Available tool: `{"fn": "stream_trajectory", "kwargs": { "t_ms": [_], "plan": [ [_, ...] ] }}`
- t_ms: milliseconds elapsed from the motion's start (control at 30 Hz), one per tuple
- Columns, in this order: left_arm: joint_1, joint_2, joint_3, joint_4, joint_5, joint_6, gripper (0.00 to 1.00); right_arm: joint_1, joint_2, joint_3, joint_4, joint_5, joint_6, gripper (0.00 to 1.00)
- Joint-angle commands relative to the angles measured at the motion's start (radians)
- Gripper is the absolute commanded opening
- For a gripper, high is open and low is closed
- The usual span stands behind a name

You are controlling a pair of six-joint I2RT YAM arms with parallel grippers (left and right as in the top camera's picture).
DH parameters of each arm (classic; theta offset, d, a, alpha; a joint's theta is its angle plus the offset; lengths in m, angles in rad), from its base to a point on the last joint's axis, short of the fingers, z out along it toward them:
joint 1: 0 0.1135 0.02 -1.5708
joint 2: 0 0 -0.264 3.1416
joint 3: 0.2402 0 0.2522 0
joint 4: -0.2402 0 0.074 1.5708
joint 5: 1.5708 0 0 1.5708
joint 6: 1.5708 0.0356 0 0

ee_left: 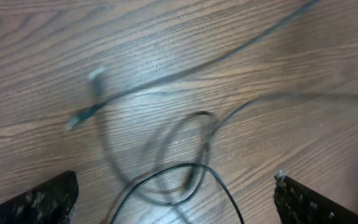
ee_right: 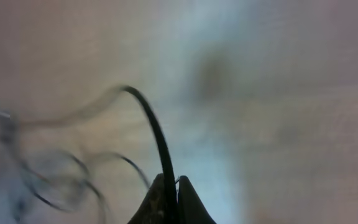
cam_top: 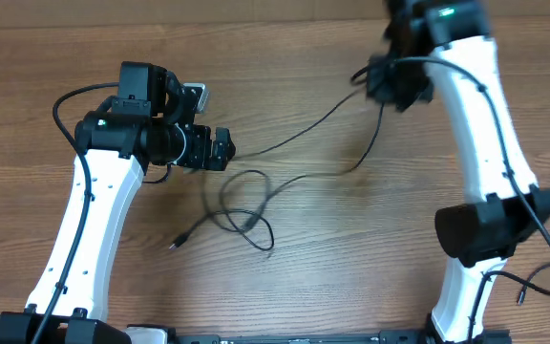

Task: Untangle cables

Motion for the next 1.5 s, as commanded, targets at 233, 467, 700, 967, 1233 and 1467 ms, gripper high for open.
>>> {"fn": "stream_trajectory", "kwargs": {
  "t_ms": [233, 467, 700, 967, 1233, 1467],
  "plan": [
    [0.009, 0.006, 0.019, -0.001, -0.003, -0.009, 1.0, -0.039, -0.046, 0.47, 0.1, 0.032, 0.063, 0.04],
    [0.009, 0.006, 0.019, -0.001, -0.003, -0.009, 1.0, -0.038, -0.072, 0.591, 0.201, 0.037, 0.112, 0.04],
    [0.009, 0.006, 0.019, -0.001, -0.003, -0.009, 1.0, -0.039, -0.114, 0.595, 0.328, 0.186, 0.112, 0.04],
    [0.009, 0.006, 0.019, -0.001, -0.003, -0.009, 1.0, -0.04, -0.126, 0.594, 0.423, 0.573, 0.111, 0.04],
    [0.009, 0.006, 0.019, -0.001, -0.003, -0.009, 1.0, -0.085, -0.126, 0.593, 0.43, 0.742, 0.104, 0.04],
    [0.009, 0.006, 0.019, -0.001, -0.003, -0.009, 1.0, -0.203, -0.106, 0.592, 0.39, 0.742, 0.104, 0.04]
  ]
}}
